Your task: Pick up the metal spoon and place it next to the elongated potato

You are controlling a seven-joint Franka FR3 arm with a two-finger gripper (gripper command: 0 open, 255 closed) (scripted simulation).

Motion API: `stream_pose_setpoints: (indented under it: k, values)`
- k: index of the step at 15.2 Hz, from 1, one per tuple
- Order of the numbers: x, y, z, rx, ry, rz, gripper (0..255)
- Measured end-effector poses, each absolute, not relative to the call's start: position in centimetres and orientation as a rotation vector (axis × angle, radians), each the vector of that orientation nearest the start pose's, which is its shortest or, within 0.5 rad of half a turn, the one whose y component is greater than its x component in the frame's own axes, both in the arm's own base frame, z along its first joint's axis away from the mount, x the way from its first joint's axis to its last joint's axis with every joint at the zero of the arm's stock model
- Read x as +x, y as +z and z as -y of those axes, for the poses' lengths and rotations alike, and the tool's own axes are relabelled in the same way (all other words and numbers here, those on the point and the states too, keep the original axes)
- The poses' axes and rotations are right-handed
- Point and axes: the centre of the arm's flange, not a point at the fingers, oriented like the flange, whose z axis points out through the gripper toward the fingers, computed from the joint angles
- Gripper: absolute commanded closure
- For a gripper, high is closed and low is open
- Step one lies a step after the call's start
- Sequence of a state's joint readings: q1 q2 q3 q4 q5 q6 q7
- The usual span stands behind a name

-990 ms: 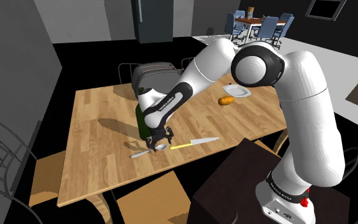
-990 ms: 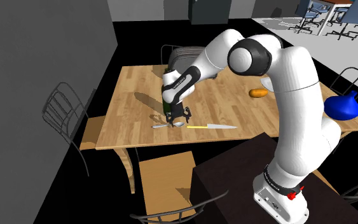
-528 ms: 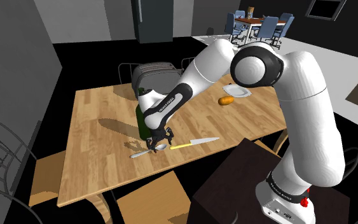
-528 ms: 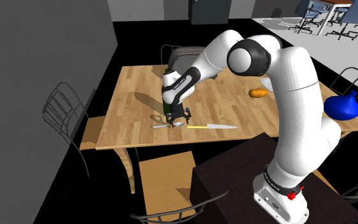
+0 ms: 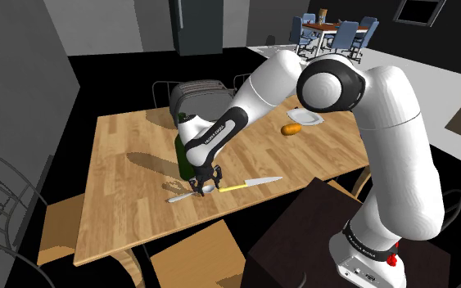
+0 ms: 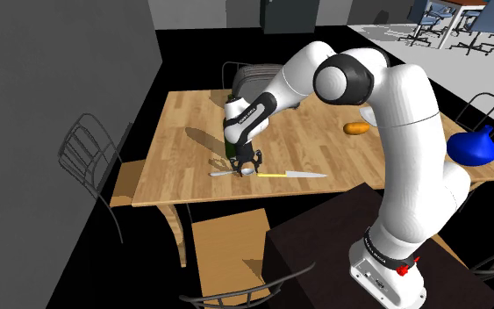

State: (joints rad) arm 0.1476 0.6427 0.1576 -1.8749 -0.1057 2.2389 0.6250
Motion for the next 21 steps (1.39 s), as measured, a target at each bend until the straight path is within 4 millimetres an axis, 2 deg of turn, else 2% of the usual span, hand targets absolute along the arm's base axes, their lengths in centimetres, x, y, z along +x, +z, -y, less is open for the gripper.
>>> stream_pose_setpoints:
  k: [5,21]
  values:
    - [57.7,15.6,-17.7,-3.187,0.406,-0.419,255]
    - [57.7,24.0,-17.7,-3.187,0.405,-0.419,255]
